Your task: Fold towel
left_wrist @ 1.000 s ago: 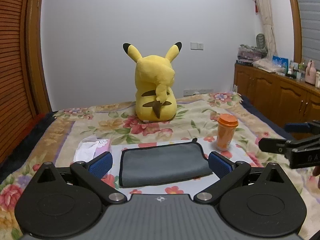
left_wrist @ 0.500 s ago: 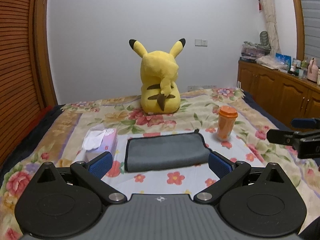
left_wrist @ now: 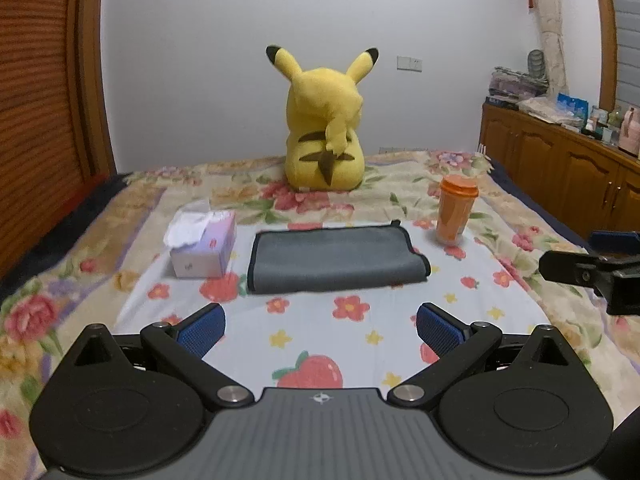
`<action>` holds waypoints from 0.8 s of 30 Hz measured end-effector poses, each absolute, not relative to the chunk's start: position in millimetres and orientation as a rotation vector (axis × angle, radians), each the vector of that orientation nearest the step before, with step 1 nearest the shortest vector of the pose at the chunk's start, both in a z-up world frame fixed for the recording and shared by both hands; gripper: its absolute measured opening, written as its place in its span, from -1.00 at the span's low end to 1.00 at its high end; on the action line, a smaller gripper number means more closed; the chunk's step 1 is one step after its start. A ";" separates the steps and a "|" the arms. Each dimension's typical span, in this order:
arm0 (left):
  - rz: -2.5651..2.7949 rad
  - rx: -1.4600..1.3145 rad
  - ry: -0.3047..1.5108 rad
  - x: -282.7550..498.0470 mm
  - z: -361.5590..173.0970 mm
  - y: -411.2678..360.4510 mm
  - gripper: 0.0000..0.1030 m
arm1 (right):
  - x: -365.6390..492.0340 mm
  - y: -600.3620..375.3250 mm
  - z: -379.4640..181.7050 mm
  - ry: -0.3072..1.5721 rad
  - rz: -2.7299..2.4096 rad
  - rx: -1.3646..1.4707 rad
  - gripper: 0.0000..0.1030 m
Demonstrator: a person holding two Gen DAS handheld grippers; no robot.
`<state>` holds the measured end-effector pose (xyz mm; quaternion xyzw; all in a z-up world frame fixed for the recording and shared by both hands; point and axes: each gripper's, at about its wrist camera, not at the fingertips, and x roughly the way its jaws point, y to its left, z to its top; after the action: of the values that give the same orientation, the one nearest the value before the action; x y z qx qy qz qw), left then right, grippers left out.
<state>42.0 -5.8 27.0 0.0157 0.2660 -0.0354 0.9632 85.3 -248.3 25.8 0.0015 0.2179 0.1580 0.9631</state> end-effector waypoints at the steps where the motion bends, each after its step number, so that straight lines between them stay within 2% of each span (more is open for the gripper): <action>1: -0.070 0.030 0.544 43.2 23.9 -5.7 1.00 | 84.3 -247.3 23.4 0.444 0.320 -0.001 1.00; 24: -0.061 0.070 0.568 39.9 -18.6 -13.0 1.00 | 86.0 -242.7 -27.9 0.509 0.302 -0.005 1.00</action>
<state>39.9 -13.0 -18.6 0.0346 0.2799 -0.0303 0.9589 86.0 -242.7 -27.9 -0.0024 0.2510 0.1488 0.9565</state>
